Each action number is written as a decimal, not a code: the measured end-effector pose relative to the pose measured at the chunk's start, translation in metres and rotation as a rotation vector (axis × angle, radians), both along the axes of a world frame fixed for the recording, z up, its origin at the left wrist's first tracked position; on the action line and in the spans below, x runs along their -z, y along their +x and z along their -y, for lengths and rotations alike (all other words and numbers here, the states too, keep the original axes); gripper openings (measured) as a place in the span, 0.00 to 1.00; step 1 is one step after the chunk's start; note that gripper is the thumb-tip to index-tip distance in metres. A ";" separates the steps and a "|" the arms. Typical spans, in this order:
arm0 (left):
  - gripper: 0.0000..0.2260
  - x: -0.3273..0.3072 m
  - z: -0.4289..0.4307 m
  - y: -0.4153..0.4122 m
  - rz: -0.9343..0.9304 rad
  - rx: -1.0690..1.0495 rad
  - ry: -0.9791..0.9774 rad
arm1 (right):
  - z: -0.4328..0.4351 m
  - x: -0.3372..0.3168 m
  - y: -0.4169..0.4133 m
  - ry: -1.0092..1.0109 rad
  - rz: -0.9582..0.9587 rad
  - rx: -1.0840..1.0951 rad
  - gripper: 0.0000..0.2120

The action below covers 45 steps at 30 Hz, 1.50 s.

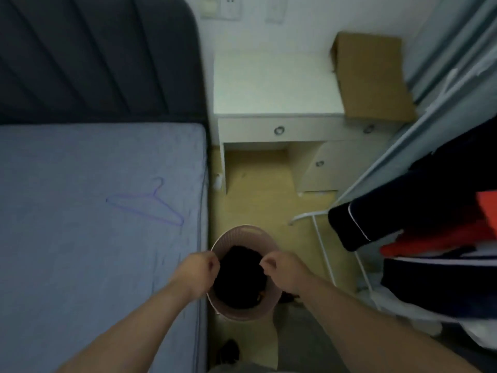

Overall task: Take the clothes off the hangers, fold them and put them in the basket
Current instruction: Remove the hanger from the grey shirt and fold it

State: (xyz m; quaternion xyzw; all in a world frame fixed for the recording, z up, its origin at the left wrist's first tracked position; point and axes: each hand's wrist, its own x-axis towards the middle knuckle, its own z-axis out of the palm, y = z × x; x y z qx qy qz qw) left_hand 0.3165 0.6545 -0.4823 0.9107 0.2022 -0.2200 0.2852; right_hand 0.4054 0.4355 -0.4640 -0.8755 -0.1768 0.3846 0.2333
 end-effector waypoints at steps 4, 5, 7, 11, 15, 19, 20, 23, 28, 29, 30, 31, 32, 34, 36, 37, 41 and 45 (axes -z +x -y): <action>0.08 -0.055 0.009 -0.003 0.123 0.059 0.018 | 0.028 -0.045 -0.048 0.154 0.021 0.215 0.10; 0.09 -0.064 0.012 -0.004 0.163 0.073 0.019 | 0.033 -0.052 -0.056 0.188 0.037 0.262 0.08; 0.09 -0.084 0.022 -0.007 0.237 0.080 0.019 | 0.045 -0.069 -0.072 0.237 0.070 0.344 0.05; 0.06 -0.118 0.044 -0.018 0.348 0.068 0.004 | 0.065 -0.100 -0.098 0.289 0.148 0.409 0.06; 0.06 -0.153 0.078 -0.043 0.449 0.051 -0.010 | 0.091 -0.127 -0.132 0.338 0.202 0.442 0.07; 0.05 -0.179 0.113 -0.076 0.544 0.012 -0.035 | 0.117 -0.151 -0.173 0.417 0.231 0.444 0.06; 0.05 -0.187 0.126 -0.089 0.572 -0.001 -0.034 | 0.127 -0.159 -0.187 0.445 0.241 0.448 0.07; 0.05 -0.210 0.163 -0.129 0.647 -0.004 -0.044 | 0.155 -0.185 -0.230 0.518 0.285 0.470 0.07; 0.05 -0.265 0.245 -0.187 0.794 0.038 -0.118 | 0.219 -0.236 -0.303 0.663 0.413 0.584 0.06; 0.05 -0.277 0.261 -0.197 0.817 0.053 -0.141 | 0.230 -0.246 -0.316 0.689 0.450 0.616 0.06; 0.05 -0.290 0.276 -0.207 0.838 0.075 -0.158 | 0.240 -0.254 -0.327 0.716 0.486 0.657 0.06; 0.05 -0.306 0.295 -0.217 0.861 0.110 -0.174 | 0.256 -0.265 -0.342 0.736 0.534 0.704 0.06; 0.05 -0.319 0.308 -0.224 0.876 0.126 -0.182 | 0.264 -0.275 -0.351 0.751 0.571 0.737 0.06; 0.05 -0.343 0.333 -0.234 0.923 0.174 -0.199 | 0.284 -0.295 -0.370 0.789 0.637 0.797 0.06; 0.05 -0.363 0.357 -0.241 0.969 0.236 -0.221 | 0.305 -0.315 -0.388 0.823 0.695 0.874 0.06; 0.05 -0.370 0.368 -0.242 0.988 0.259 -0.246 | 0.314 -0.324 -0.396 0.825 0.733 0.904 0.06; 0.06 -0.391 0.415 -0.243 1.050 0.365 -0.340 | 0.346 -0.356 -0.423 0.848 0.894 1.049 0.05; 0.05 -0.407 0.462 -0.251 1.085 0.505 -0.419 | 0.381 -0.388 -0.447 0.823 1.066 1.198 0.03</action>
